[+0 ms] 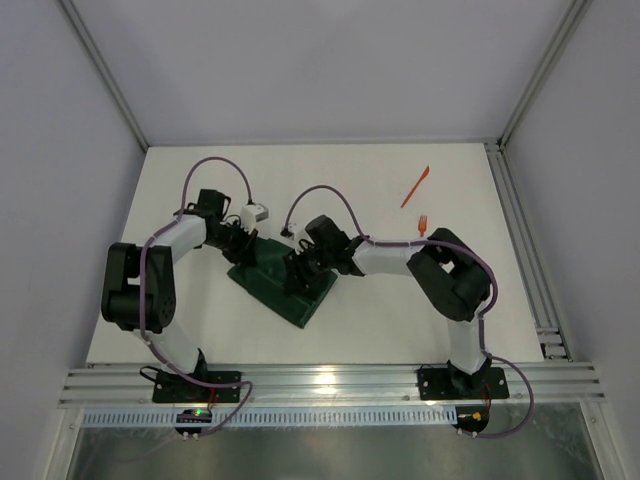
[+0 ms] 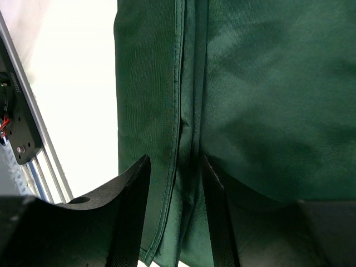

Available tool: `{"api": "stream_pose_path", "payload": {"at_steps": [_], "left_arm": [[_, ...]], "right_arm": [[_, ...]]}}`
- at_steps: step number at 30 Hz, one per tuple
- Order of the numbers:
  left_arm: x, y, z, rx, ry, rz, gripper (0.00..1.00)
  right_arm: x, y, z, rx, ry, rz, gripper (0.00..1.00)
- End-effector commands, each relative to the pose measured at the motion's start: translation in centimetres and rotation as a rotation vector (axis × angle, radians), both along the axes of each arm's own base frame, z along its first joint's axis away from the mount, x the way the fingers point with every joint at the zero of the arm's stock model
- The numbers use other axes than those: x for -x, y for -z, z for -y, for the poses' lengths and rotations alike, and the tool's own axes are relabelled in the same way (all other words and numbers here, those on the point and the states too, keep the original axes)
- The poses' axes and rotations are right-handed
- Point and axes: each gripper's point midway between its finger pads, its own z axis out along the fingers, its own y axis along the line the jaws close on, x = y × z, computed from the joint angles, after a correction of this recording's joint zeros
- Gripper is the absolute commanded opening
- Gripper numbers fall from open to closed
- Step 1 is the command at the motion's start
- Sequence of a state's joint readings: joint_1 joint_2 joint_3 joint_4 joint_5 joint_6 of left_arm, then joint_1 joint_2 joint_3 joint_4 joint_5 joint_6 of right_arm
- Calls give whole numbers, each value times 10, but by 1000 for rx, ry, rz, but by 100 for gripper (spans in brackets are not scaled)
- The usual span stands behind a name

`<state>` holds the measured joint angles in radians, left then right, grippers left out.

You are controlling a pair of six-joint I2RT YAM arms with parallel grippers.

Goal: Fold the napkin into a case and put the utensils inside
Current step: Smooth out the 2/3-rectangle-folded napkin at the center of the board.

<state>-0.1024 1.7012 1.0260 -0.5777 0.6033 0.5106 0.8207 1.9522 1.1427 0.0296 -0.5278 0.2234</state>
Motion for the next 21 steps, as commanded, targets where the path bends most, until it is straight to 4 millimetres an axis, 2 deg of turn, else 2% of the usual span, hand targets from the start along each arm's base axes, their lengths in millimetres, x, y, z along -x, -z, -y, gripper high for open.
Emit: {"api": "stream_pose_path", "payload": {"at_steps": [1,9,12,13,16,20,21], "left_arm": [[-15,-18,4,38,-11,65,4],[-16,-16,5,40,-21,61,3],[-18,-15,4,38,-27,62,3],[-18,-16,5,39,-28,64,3],[-18,-16,4,34,-34,62,4],[-20,-15,0,15,-54,64,4],[-19,-15,0,13,-53,64,6]], "right_arm": [[-1,-17,-17,-65,-32,22,47],[-1,6,-14,-5,-29,-11,43],[1,8,-12,-2,-30,-18,29],[1,8,-12,-2,-31,-17,19],[1,4,-13,-9,-34,-12,8],[-1,0,-15,-18,-36,-4,4],[-2,-2,-15,-20,-35,-2,4]]}}
